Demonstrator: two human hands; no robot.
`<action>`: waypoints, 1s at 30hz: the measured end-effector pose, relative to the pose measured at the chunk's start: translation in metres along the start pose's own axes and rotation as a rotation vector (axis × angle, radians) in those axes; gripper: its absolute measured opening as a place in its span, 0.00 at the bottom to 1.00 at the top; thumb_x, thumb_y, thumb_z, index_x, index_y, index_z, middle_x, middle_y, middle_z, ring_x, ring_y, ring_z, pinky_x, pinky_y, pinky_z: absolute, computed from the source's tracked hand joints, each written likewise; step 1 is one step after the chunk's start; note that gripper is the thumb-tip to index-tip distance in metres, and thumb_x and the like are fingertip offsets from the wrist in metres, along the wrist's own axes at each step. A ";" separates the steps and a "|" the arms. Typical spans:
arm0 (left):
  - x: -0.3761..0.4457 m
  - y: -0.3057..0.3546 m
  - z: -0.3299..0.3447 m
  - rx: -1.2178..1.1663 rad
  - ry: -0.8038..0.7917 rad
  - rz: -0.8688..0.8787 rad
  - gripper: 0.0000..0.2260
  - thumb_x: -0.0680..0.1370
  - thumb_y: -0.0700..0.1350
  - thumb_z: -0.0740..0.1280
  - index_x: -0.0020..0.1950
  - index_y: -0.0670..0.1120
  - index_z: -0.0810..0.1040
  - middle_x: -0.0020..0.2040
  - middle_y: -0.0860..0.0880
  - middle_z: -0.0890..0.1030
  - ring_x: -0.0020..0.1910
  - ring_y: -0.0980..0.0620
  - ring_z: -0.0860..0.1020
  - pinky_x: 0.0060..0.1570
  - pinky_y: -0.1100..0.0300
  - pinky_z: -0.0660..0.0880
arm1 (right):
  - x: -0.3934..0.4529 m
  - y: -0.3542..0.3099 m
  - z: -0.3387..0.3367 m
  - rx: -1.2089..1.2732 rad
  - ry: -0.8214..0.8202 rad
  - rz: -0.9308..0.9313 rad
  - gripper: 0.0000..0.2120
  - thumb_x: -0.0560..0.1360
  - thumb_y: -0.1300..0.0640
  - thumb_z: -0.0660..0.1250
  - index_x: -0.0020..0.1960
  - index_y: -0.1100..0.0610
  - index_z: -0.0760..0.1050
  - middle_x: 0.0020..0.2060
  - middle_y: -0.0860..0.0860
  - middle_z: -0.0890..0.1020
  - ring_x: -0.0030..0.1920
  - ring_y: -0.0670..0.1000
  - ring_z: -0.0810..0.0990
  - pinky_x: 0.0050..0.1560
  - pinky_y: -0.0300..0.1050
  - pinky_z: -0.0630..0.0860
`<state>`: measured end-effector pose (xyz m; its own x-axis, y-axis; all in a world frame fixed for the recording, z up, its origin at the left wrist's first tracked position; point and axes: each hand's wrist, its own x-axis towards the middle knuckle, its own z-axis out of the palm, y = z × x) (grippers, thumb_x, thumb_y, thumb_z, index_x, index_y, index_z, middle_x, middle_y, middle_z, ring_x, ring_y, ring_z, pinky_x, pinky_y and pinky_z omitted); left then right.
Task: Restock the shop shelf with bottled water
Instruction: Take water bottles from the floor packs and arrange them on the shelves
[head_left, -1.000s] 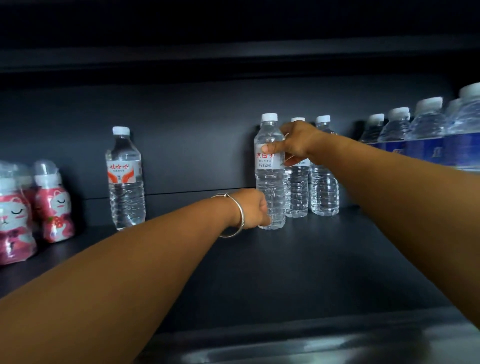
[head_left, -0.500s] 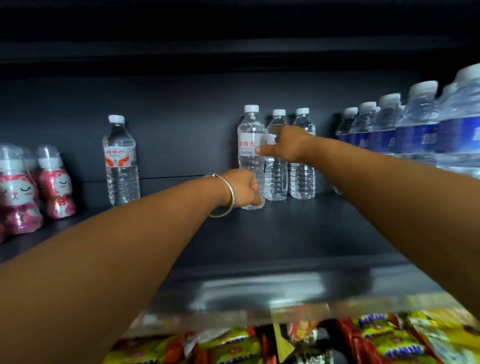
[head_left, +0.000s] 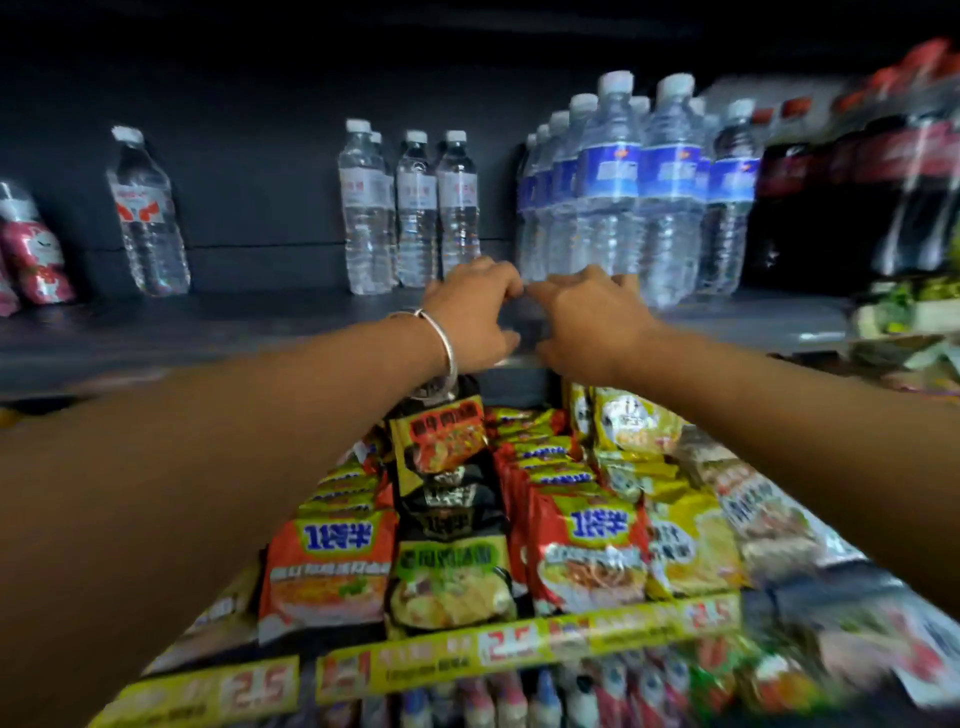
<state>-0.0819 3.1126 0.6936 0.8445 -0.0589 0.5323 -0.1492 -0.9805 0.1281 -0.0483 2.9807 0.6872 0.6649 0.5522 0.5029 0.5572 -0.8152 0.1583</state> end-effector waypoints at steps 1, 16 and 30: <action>-0.008 0.015 0.012 0.008 0.011 0.015 0.19 0.72 0.46 0.69 0.62 0.45 0.71 0.62 0.44 0.71 0.63 0.44 0.69 0.62 0.50 0.67 | -0.018 0.010 0.005 -0.025 -0.007 0.018 0.22 0.75 0.50 0.61 0.67 0.54 0.66 0.63 0.54 0.72 0.65 0.59 0.66 0.62 0.54 0.62; -0.140 0.125 0.323 -0.144 -0.408 0.206 0.19 0.75 0.45 0.64 0.65 0.47 0.66 0.64 0.46 0.67 0.64 0.43 0.66 0.58 0.50 0.64 | -0.259 0.102 0.242 -0.059 -0.507 0.359 0.18 0.74 0.54 0.63 0.62 0.59 0.68 0.61 0.57 0.73 0.64 0.61 0.67 0.63 0.55 0.62; -0.381 0.057 0.682 -0.137 -0.853 0.170 0.20 0.76 0.43 0.62 0.67 0.52 0.63 0.65 0.51 0.63 0.65 0.49 0.62 0.59 0.54 0.58 | -0.498 0.021 0.626 0.236 -0.924 0.479 0.21 0.76 0.50 0.63 0.65 0.57 0.66 0.64 0.56 0.72 0.65 0.59 0.67 0.63 0.50 0.64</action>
<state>-0.0618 2.9513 -0.0726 0.8933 -0.3757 -0.2466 -0.3218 -0.9178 0.2327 -0.0561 2.7982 -0.0917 0.9043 0.1825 -0.3859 0.1542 -0.9826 -0.1034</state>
